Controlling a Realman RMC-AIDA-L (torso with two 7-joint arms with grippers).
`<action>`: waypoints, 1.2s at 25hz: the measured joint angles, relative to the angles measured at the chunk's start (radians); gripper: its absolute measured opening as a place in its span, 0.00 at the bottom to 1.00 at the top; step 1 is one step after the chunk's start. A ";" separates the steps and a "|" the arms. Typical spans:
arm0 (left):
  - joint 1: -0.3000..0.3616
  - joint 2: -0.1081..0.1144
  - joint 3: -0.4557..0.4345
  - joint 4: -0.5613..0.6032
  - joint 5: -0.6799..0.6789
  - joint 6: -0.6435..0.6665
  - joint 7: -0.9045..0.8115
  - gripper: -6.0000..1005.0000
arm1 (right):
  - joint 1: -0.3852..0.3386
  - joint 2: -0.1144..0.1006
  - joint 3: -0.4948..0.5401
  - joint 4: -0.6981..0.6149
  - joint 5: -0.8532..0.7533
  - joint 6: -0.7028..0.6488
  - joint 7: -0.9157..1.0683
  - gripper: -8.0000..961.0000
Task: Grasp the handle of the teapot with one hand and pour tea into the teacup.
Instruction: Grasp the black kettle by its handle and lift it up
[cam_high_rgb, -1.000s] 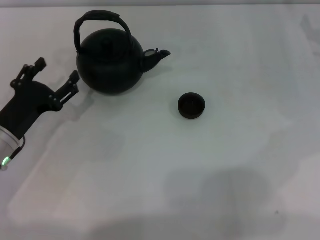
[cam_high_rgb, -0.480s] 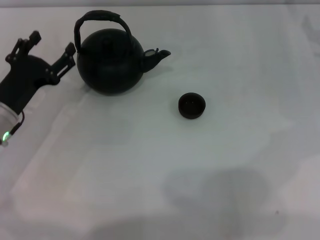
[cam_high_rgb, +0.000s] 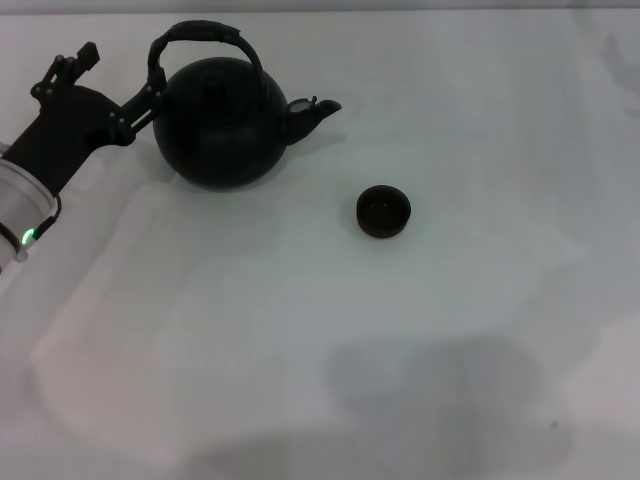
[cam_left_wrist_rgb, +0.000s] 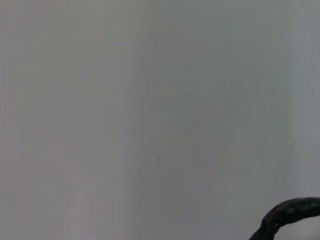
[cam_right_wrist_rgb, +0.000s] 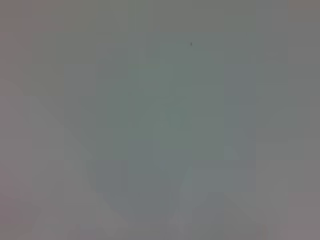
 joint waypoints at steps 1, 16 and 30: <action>-0.003 0.002 0.000 0.001 0.000 -0.007 0.000 0.83 | 0.002 0.000 0.000 0.001 0.000 0.000 0.000 0.90; -0.042 0.019 0.010 0.018 0.000 -0.117 0.000 0.80 | 0.013 0.000 0.002 0.005 0.000 -0.001 0.000 0.90; -0.068 0.017 0.004 0.027 0.000 -0.177 0.006 0.50 | 0.013 -0.003 0.002 0.005 0.001 -0.004 0.000 0.90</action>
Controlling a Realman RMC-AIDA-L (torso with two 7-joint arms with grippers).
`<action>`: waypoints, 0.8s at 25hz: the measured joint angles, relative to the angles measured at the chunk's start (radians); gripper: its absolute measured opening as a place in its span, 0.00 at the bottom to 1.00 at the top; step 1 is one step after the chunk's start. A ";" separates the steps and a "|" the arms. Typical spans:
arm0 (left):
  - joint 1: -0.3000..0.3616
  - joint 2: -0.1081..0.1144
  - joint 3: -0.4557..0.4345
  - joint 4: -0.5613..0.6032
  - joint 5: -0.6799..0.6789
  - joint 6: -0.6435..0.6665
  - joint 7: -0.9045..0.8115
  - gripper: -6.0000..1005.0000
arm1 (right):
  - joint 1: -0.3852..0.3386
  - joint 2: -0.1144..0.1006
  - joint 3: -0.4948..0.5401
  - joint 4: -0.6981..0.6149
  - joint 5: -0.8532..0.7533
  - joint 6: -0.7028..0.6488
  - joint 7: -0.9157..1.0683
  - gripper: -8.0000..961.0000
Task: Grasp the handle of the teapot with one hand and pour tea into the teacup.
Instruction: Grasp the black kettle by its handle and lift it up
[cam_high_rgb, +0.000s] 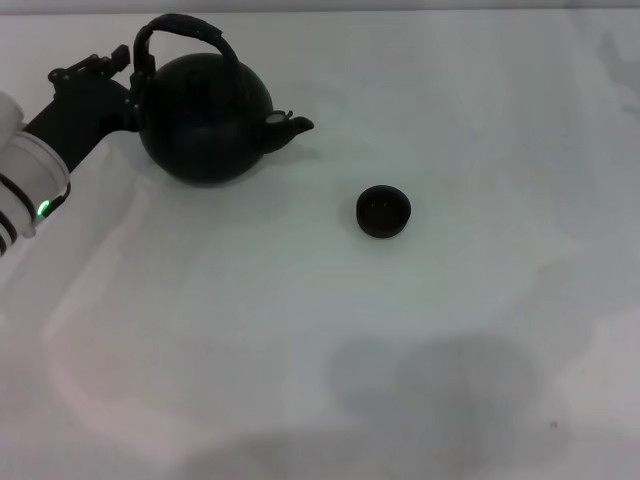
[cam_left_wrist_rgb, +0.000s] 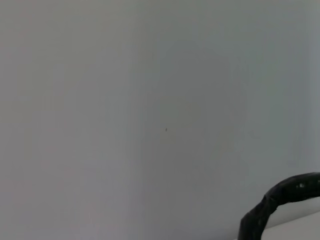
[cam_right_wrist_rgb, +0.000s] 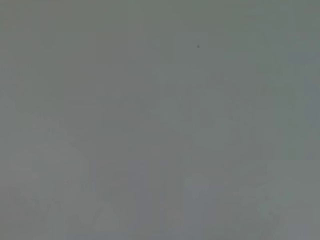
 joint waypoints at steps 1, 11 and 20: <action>-0.001 -0.001 0.000 0.000 0.000 -0.002 0.000 0.47 | -0.001 0.000 0.000 0.000 0.000 0.000 0.000 0.90; -0.029 -0.005 0.006 -0.002 0.009 -0.003 0.001 0.11 | -0.007 -0.002 0.000 0.000 0.000 0.000 0.000 0.90; -0.051 0.000 0.008 -0.008 0.078 0.060 0.046 0.09 | -0.012 -0.004 0.000 0.000 0.000 0.000 0.000 0.90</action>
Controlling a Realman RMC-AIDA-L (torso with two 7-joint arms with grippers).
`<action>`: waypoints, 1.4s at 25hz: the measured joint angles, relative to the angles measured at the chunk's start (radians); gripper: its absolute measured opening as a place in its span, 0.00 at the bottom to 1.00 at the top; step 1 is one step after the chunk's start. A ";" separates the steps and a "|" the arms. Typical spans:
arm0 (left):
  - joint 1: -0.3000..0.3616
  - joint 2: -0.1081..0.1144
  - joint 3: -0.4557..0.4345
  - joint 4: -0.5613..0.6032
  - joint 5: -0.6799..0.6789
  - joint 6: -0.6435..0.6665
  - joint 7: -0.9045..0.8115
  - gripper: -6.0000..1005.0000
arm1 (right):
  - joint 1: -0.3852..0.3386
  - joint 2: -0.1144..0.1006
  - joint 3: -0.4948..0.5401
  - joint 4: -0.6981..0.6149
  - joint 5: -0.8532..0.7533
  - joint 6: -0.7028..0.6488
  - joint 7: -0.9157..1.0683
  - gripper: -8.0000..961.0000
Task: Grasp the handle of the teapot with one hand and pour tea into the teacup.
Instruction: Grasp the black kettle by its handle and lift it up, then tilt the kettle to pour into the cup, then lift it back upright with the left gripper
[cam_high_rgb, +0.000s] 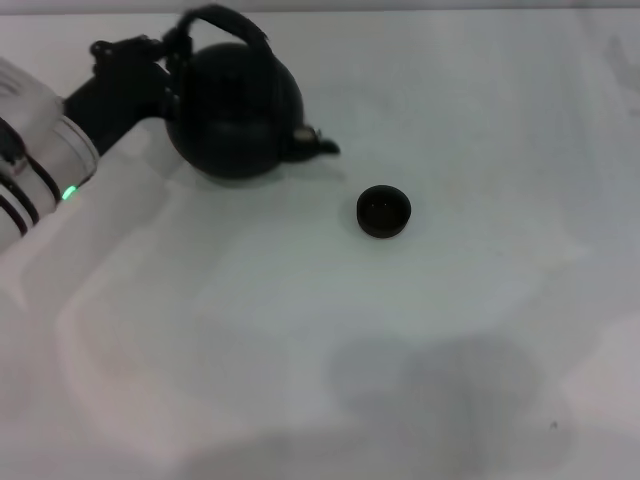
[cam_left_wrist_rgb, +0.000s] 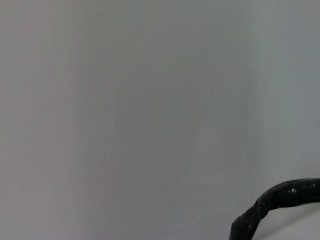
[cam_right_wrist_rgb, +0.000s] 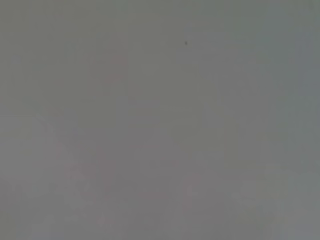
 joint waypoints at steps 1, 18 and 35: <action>-0.002 0.001 0.000 0.000 0.030 0.008 0.036 0.09 | 0.000 0.000 0.000 0.000 0.000 0.000 0.000 0.90; -0.046 0.003 0.000 0.008 0.116 0.049 0.223 0.09 | -0.009 0.004 0.013 0.000 0.000 -0.001 -0.002 0.90; -0.074 -0.003 0.000 0.033 0.144 0.049 0.354 0.10 | -0.009 0.004 0.029 0.003 0.000 0.000 0.000 0.90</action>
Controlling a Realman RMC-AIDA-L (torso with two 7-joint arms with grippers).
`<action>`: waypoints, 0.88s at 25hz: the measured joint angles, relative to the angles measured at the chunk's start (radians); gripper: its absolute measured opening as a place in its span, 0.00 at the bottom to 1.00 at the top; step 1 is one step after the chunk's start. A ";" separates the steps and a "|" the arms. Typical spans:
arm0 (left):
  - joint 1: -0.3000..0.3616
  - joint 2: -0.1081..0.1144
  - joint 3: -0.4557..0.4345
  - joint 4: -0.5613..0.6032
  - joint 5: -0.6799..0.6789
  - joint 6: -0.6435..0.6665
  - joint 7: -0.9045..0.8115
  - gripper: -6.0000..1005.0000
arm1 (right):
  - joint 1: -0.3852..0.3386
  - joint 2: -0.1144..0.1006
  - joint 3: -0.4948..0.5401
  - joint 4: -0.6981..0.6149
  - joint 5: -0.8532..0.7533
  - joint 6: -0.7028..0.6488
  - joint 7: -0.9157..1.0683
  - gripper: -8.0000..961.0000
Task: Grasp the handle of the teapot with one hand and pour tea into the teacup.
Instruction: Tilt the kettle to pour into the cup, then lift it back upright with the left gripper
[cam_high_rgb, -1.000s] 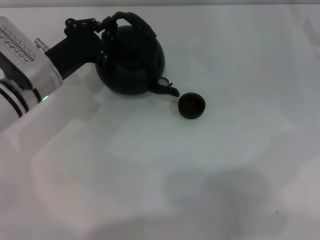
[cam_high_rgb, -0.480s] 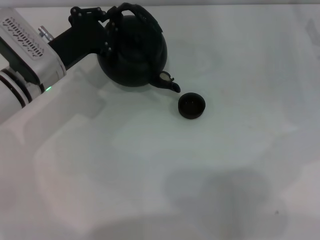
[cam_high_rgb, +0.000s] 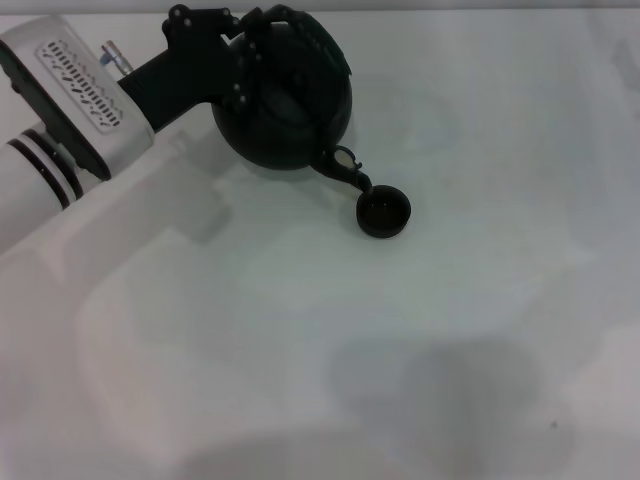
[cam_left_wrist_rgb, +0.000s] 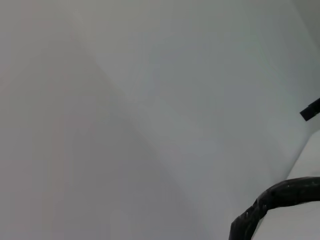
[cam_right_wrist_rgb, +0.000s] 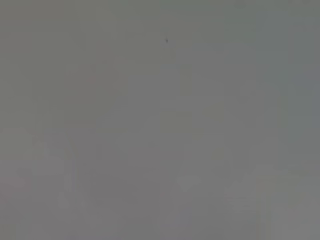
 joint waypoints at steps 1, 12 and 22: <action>-0.002 -0.002 0.000 0.000 0.002 0.000 0.009 0.10 | 0.000 0.000 0.001 0.000 0.000 0.000 0.000 0.90; -0.007 -0.006 0.000 0.003 0.007 -0.001 0.079 0.10 | -0.004 -0.001 0.023 0.001 0.000 0.001 0.000 0.90; -0.019 -0.005 0.000 0.009 0.007 -0.001 0.132 0.10 | -0.004 -0.001 0.023 0.002 0.000 0.001 0.000 0.90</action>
